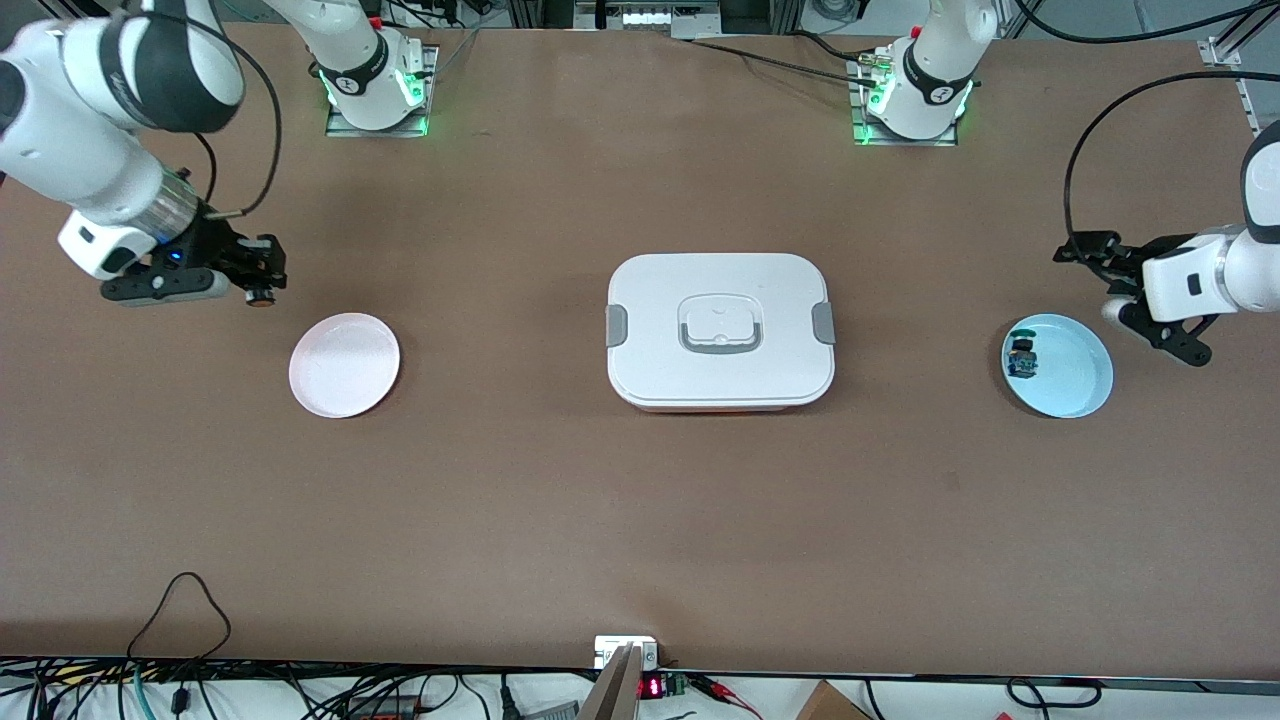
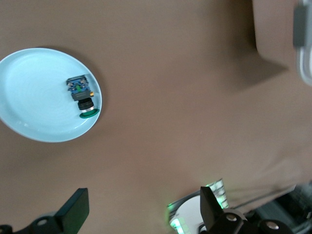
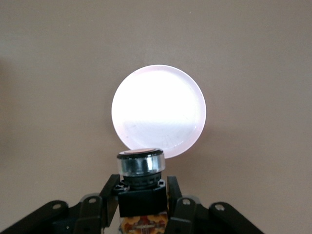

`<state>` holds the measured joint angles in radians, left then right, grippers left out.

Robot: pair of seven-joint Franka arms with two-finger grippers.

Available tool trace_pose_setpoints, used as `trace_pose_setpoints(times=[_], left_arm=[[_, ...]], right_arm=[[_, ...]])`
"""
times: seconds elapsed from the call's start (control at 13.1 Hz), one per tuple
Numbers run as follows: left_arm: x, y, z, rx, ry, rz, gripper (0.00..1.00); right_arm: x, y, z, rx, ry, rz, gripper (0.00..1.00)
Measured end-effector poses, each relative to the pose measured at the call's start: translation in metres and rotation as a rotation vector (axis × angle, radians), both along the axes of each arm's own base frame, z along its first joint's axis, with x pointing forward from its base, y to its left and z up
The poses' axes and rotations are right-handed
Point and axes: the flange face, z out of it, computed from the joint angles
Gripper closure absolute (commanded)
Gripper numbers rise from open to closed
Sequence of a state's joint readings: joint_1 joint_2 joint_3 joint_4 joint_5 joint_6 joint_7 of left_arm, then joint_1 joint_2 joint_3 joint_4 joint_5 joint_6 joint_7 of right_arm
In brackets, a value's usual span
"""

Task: Transfer orange switch to right arm and place
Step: 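Carry the switch to the white plate while the left gripper withdraws, then lower the orange switch onto the white plate with the right gripper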

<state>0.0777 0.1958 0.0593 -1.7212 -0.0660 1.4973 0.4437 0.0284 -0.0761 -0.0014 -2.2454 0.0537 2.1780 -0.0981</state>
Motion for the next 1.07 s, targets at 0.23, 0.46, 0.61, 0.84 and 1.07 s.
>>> trace_pose_setpoints(times=[0.23, 0.46, 0.61, 0.84, 1.07], left_arm=[[0.016, -0.051, 0.048, 0.133, -0.081, 0.17, 0.0], [0.02, -0.065, 0.079, 0.149, -0.145, 0.197, 0.0], [0.018, -0.063, 0.093, 0.149, -0.172, 0.208, 0.0], [0.011, -0.064, 0.112, 0.166, -0.198, 0.28, 0.0], [0.005, -0.066, 0.111, 0.16, -0.273, 0.31, 0.0]], right_arm=[[0.008, 0.001, -0.064, -0.005, 0.019, -0.003, 1.0], [0.017, 0.001, -0.124, -0.01, 0.006, -0.009, 1.0], [0.021, 0.003, -0.154, -0.013, -0.016, -0.008, 1.0], [0.023, 0.011, -0.188, -0.015, -0.037, -0.007, 0.99], [0.023, 0.018, -0.206, -0.016, -0.055, -0.001, 0.71]])
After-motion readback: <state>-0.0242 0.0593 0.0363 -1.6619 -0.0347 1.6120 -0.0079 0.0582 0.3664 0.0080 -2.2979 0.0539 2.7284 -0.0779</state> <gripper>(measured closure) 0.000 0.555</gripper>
